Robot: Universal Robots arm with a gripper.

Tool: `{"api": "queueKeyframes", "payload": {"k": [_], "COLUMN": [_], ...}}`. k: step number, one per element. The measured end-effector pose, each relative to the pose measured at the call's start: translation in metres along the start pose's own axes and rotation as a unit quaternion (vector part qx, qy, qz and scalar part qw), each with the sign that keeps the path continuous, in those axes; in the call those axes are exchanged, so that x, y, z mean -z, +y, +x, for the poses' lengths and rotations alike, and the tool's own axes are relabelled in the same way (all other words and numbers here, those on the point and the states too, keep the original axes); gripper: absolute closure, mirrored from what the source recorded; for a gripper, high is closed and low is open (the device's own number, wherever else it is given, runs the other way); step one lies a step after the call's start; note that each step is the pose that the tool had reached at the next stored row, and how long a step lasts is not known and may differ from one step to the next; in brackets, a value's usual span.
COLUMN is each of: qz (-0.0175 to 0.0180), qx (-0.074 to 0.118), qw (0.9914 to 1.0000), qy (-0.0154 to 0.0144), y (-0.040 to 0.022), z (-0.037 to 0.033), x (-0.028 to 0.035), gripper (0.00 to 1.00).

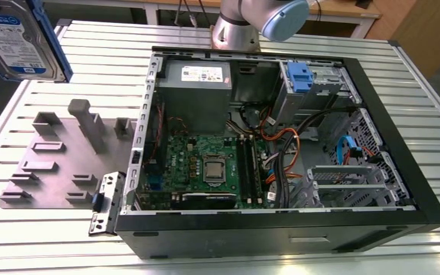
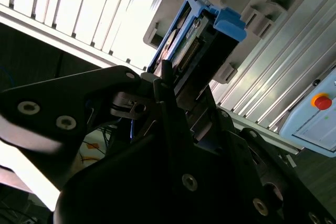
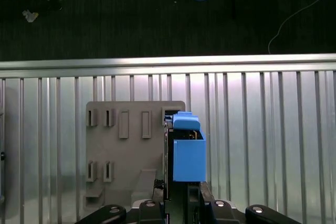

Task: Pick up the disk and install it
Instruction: 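Pick up the disk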

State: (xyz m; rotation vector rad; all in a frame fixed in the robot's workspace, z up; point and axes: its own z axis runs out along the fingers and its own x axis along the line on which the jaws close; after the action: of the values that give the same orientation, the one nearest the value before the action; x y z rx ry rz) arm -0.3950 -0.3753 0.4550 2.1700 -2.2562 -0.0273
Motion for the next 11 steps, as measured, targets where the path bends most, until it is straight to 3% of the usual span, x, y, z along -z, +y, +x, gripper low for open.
{"api": "queueKeyframes", "payload": {"k": [7,11], "qz": [-0.0001,0.0], "qx": [0.0,0.0], "qw": [1.0,1.0], "qy": [0.0,0.0], "y": [-0.0015,-0.0015], "z": [-0.0001,-0.0001], "x": [0.0003,0.0092], "gripper": [0.65,0.65]}}
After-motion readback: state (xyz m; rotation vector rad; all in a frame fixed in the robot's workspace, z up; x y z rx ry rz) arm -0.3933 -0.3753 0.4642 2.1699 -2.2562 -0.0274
